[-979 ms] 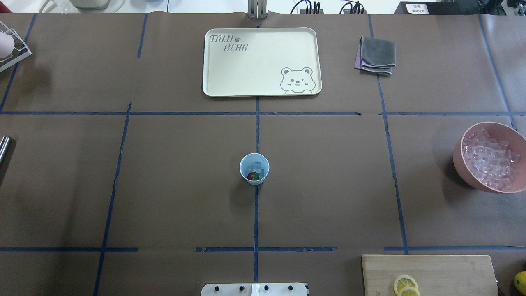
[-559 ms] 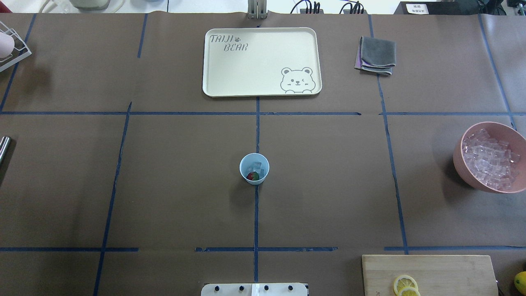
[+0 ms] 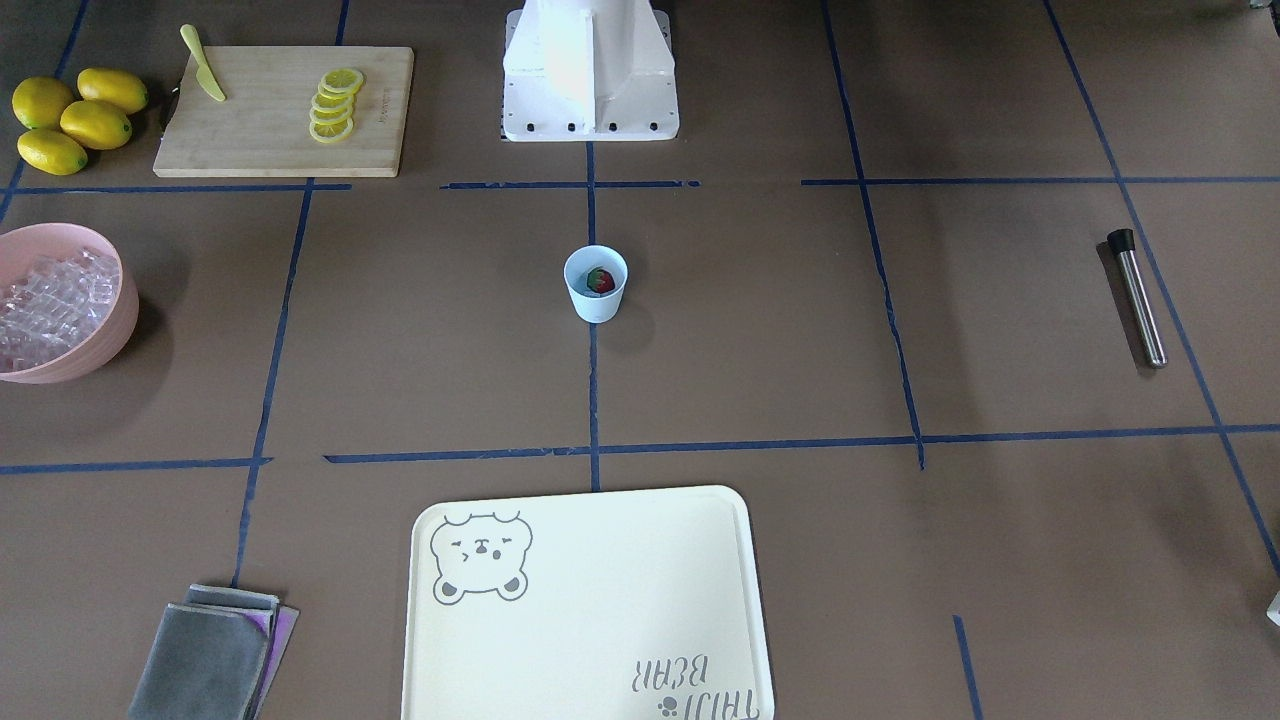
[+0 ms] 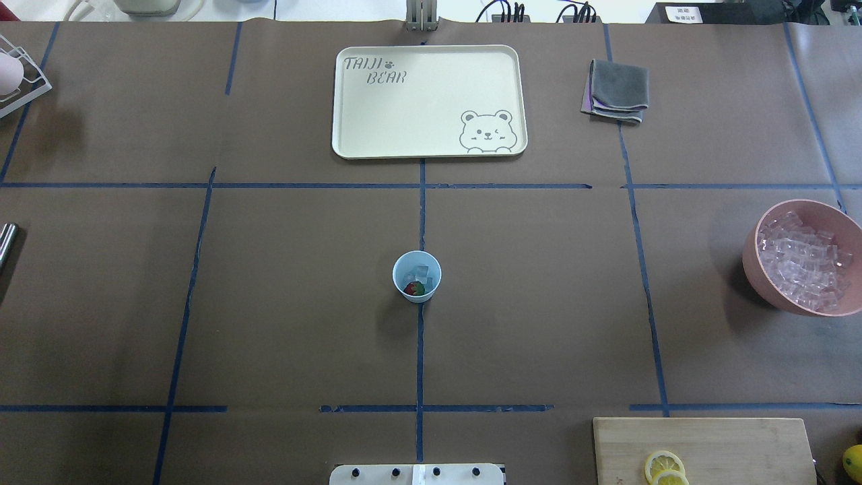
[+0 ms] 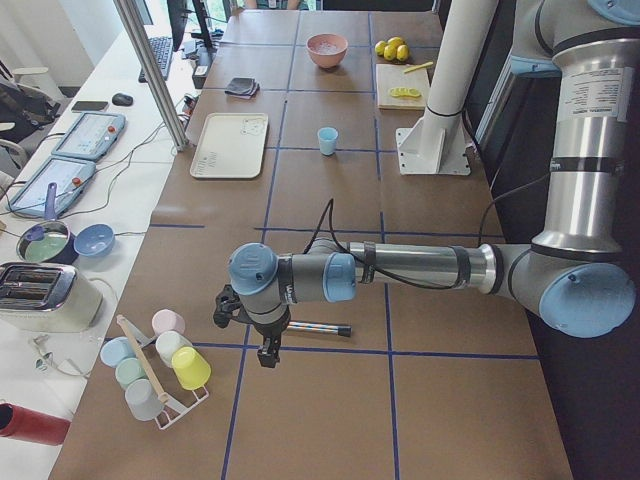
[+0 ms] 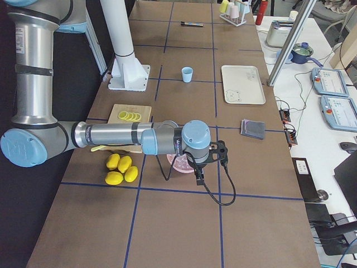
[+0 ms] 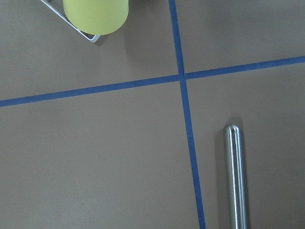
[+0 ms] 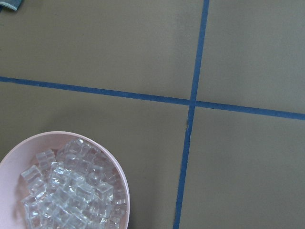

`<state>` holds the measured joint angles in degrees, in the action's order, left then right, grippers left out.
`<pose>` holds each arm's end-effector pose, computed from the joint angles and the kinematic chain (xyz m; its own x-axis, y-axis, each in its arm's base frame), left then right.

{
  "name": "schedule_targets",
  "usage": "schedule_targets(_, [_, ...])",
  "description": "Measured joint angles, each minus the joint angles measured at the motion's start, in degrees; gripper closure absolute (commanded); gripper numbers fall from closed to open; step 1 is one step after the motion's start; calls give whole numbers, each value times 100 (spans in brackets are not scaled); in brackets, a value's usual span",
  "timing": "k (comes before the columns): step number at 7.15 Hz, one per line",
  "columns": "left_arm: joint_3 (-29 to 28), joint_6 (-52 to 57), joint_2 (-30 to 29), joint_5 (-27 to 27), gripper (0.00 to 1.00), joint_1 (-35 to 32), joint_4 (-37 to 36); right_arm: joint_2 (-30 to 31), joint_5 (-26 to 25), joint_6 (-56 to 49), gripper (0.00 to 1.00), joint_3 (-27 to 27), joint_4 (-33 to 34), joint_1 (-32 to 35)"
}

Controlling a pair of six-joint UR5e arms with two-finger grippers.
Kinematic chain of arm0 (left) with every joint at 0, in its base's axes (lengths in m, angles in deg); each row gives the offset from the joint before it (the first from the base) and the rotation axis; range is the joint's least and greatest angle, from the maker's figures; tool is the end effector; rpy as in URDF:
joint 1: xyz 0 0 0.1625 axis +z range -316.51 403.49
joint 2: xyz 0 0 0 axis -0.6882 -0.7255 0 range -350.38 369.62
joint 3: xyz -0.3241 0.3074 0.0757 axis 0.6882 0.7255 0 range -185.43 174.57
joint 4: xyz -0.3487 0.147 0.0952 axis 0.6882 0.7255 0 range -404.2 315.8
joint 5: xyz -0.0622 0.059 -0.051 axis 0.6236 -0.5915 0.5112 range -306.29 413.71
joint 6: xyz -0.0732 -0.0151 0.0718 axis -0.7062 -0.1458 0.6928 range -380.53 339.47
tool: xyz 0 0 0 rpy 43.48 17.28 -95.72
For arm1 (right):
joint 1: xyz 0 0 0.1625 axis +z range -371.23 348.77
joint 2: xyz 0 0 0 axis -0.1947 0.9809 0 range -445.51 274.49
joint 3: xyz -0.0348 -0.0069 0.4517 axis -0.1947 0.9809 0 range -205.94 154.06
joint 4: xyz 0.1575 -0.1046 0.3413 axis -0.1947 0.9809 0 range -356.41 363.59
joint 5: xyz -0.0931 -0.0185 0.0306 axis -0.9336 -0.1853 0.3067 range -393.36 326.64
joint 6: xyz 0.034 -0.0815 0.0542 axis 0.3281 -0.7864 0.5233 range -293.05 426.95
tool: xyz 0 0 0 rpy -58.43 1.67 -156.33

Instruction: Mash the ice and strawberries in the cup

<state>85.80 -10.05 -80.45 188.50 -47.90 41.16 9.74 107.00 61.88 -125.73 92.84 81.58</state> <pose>-0.0715 -0.4609 0.6865 0.7011 0.1244 -0.7021 -0.1052 0.9919 0.0707 0.0745 -0.4264 0.6414 0.6425 -0.1273 0.7556 0.0081 0.9872 0.1594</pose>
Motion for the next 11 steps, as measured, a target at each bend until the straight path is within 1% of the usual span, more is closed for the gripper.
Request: schedule_targets(11, [52, -52, 78, -5, 0, -54, 42, 71, -139, -40, 1, 74, -34, 0])
